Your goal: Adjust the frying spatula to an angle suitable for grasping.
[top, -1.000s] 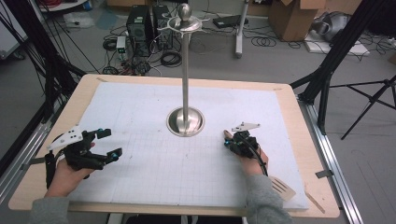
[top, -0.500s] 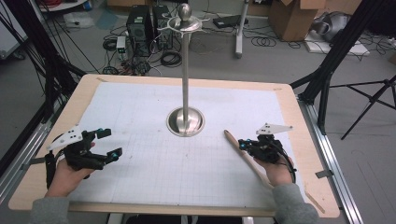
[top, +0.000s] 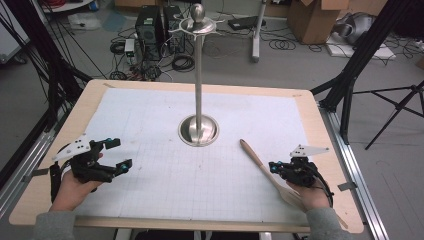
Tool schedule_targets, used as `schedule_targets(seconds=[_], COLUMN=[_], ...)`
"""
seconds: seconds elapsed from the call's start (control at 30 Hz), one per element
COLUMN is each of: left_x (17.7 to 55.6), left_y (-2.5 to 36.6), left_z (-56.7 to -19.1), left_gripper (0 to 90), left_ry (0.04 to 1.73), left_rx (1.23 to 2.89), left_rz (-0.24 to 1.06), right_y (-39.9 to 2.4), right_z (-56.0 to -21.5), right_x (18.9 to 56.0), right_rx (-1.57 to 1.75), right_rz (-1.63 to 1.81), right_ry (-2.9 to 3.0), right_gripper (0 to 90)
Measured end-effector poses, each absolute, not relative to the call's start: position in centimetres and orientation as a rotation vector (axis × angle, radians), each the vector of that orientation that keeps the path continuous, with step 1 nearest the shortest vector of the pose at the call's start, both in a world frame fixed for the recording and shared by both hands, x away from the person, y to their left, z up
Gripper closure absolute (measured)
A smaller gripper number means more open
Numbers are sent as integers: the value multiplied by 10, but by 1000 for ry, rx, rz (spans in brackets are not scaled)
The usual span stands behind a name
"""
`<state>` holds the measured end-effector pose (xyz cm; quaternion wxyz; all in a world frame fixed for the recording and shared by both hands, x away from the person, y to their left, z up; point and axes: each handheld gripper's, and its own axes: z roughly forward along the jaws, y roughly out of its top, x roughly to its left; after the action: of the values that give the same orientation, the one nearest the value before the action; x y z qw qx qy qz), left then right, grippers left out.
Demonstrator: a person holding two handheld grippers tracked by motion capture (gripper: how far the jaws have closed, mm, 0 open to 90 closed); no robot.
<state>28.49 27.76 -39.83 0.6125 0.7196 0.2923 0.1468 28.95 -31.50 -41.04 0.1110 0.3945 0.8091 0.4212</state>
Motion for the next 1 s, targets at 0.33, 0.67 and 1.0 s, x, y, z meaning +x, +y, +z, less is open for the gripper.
schedule_targets(seconds=[0.33,0.67,1.0], left_x=[281,280,283], left_y=[283,289,285], left_z=[-399,-401,-402], left_gripper=[55,54,54], left_ry=[688,696,687], left_rx=[1651,1642,1645], left_rz=[349,347,334], right_y=[-319,-317,-327], right_z=[-410,-415,-414], right_x=[287,287,284], right_rx=[1047,995,1009], right_rz=[1254,1201,1242], right_ry=[2430,2520,2483], right_gripper=[628,158,138])
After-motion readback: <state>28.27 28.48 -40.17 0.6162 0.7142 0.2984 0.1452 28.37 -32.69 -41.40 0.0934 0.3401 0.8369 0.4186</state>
